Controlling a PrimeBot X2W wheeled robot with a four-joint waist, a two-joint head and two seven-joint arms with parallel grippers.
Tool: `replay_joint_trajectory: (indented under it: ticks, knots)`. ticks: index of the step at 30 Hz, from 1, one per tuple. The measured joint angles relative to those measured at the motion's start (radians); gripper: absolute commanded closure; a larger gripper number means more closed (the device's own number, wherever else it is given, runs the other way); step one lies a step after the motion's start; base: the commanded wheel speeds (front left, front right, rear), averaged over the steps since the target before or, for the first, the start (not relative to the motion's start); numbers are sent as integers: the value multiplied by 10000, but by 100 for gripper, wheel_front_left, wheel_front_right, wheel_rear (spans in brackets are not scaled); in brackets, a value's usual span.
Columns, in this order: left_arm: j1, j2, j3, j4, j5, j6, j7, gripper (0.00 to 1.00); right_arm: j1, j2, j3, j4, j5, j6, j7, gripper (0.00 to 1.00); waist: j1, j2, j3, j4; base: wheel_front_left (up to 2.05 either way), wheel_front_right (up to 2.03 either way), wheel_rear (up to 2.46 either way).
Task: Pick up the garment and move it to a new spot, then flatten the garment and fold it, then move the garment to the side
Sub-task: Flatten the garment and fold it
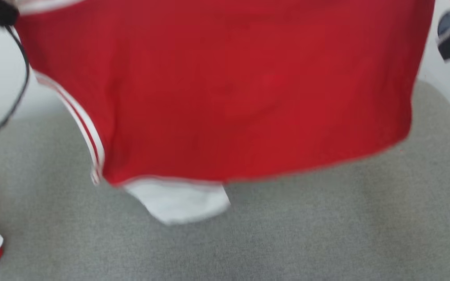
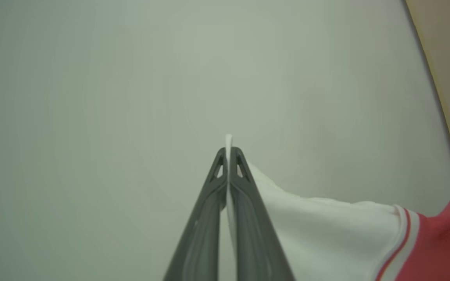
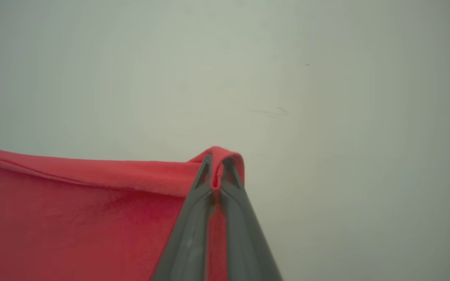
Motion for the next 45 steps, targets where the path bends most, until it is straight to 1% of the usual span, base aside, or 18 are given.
replay_joint_trajectory:
  ticks: [4,7,10,14,16,18,19,22,25,27,29,32,33,34,37,39,42,45]
  knots:
    - [-1729,-499,-58,1106,1003,-6,-479,100,-1662,715,479,1480,-360,0,-531,100,1,0,647,-15,0,0,0]
    - [-3022,-895,265,1459,1831,-4,-545,100,-3170,1325,499,2719,-686,-2,-1264,100,1,1,1296,-29,0,0,0]
    - [-3950,-1212,1032,736,2913,48,-570,100,-4695,1964,278,3933,-1204,-2,-2025,100,2,1,2038,-60,0,0,0]
    - [-4483,-1597,1806,-535,4086,-71,-581,100,-6136,2479,-12,4928,-2142,0,-2339,100,3,1,3096,-130,0,0,0]
    - [-4567,-1873,1983,-1106,4192,-157,-581,100,-6545,2479,-529,4961,-2638,0,-2341,100,5,2,3634,-171,0,0,0]
    - [-4587,-2015,1716,-1592,4096,-173,-581,100,-6826,2372,-1034,4813,-3033,0,-2357,100,4,2,4177,-197,0,0,0]
    - [-4581,-2071,1590,-1877,3847,-176,-581,100,-6825,2343,-1195,4773,-3154,0,-2380,100,3,2,4442,-203,0,0,0]
    - [-4435,-1914,1432,-2619,3590,-176,-581,100,-6338,2309,-1442,4738,-3367,0,-2380,100,3,2,5223,-208,0,0,0]
    - [-3772,-1530,1064,-2899,3285,-176,-581,100,-5501,2353,-1139,4784,-3404,0,-2376,100,5,3,5910,-201,0,0,0]
    - [-3341,-1377,771,-2964,2963,-176,-579,100,-5096,2286,-982,4782,-3208,0,-2372,100,7,4,6288,-188,0,0,0]
    - [-3100,-1292,721,-3118,2387,-176,-579,100,-4810,2056,-848,4627,-2995,0,-2374,100,5,4,6589,-167,0,0,0]
    - [-2485,-986,629,-3511,1601,-176,-579,100,-4172,1766,-405,4203,-2525,0,-2374,100,1,3,6868,-119,0,0,0]
    - [-2171,-857,663,-3651,1308,-176,-579,100,-3890,1649,-192,4015,-2357,0,-2374,100,1,3,6894,-95,0,0,0]
    - [-1298,-554,765,-3986,694,-176,-579,100,-3204,1360,123,3590,-1885,0,-2374,100,2,3,6850,-78,0,0,0]
    - [228,-123,869,-4823,-102,-176,-579,100,-2109,725,295,2757,-1151,0,-2374,100,0,2,6642,-55,0,0,0]
    - [1285,107,1195,-5448,-585,-176,-579,100,-1240,324,171,2184,-570,0,-2376,100,-2,0,6417,-39,0,0,0]
    - [2914,311,1643,-6429,-828,-176,-579,100,139,-203,6,1521,-171,0,-2376,100,-3,-1,6022,-12,0,0,0]
    - [4419,493,1960,-7210,-1005,-176,-577,100,1466,-502,-245,1041,109,0,-2374,100,-3,0,5589,7,0,0,0]
